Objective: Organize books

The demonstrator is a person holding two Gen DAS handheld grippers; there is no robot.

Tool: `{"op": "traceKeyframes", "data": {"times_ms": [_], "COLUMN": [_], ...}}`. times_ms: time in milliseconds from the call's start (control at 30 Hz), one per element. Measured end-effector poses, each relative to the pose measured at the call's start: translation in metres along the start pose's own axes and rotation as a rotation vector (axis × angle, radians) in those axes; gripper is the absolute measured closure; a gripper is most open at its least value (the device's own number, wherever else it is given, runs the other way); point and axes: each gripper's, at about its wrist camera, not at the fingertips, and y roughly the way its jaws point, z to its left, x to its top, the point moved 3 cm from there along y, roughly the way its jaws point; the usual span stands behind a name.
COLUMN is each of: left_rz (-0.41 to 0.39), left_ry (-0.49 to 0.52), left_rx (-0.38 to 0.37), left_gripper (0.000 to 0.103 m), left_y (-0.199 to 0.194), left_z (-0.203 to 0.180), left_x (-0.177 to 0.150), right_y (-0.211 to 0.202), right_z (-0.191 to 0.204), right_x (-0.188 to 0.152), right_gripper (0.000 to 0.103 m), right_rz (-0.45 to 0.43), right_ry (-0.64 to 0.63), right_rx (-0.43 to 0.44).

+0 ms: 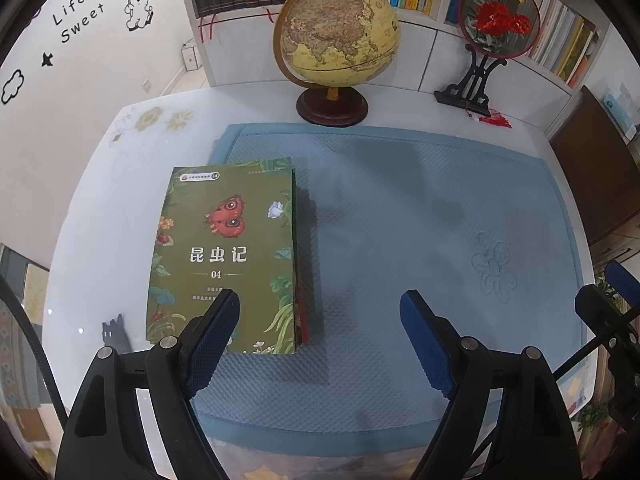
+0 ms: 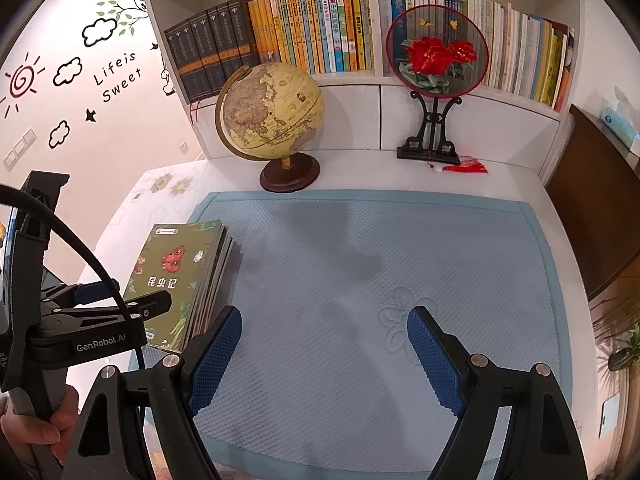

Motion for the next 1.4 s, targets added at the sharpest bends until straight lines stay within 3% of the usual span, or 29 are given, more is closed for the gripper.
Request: {"op": "traceKeyframes", "data": {"times_ms": [1033, 1400], "left_rz": [0.011, -0.001], "left_ry": [0.034, 0.021], "left_rx": [-0.005, 0.025], "left_gripper": [0.022, 0.022], "left_y": [0.0, -0.004], "left_z": [-0.018, -0.02], "left_x": [-0.008, -0.013], "right_y": [-0.004, -0.005], "right_z": [-0.01, -0.015], "right_x": [-0.01, -0.012], "right_gripper": [0.02, 0.02], "right_rz": [0.015, 0.017], "right_ry": [0.019, 0.017], "right_rx": [-0.006, 0.0]}}
